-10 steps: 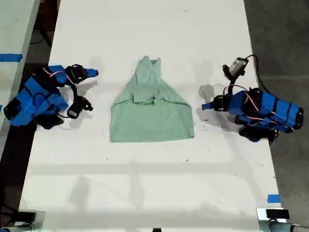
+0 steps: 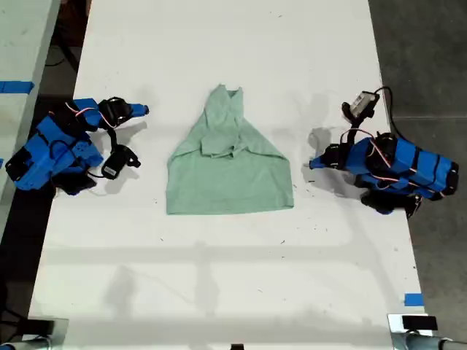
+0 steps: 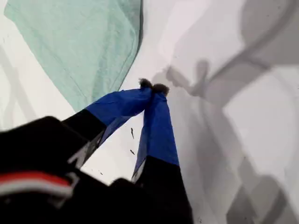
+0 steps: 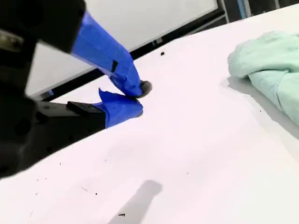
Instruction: Fold t shirt
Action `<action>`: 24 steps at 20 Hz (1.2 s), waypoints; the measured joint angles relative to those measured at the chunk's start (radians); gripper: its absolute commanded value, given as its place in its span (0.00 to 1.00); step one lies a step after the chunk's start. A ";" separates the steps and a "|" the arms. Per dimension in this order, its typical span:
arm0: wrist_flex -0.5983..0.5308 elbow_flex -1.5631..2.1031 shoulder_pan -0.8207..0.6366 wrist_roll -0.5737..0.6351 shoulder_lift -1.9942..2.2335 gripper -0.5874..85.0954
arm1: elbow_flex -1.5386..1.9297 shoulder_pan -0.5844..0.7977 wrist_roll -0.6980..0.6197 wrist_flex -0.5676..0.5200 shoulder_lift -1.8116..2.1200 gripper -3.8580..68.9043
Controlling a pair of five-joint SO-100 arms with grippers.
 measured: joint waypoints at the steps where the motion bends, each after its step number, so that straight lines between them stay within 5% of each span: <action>1: 0.000 0.000 0.000 0.000 0.000 0.03 | 0.000 0.000 -0.003 0.000 0.000 0.05; 4: 0.000 0.000 0.000 0.000 0.000 0.03 | 0.000 -0.011 -0.021 -0.011 -0.028 0.09; 6: 0.000 0.000 0.000 0.000 0.000 0.03 | -0.003 -0.023 -0.025 -0.091 -0.126 0.34; 11: 0.000 0.000 0.000 0.000 0.000 0.03 | -0.293 -0.087 -0.025 -0.348 -0.899 0.42; 14: 0.000 0.000 0.000 0.000 0.000 0.03 | -0.635 -0.133 -0.029 -0.351 -1.451 0.41; 19: 0.000 0.000 0.000 0.000 0.000 0.03 | -0.692 -0.141 -0.023 -0.353 -1.557 0.40; 20: 0.000 0.000 0.000 0.000 0.000 0.03 | -0.692 -0.141 -0.020 -0.353 -1.565 0.35; 22: 0.000 0.000 0.000 0.000 0.000 0.03 | -0.696 -0.141 -0.023 -0.359 -1.574 0.05; 24: 0.000 0.000 0.000 0.000 0.000 0.03 | -0.698 -0.141 -0.023 -0.382 -1.574 0.05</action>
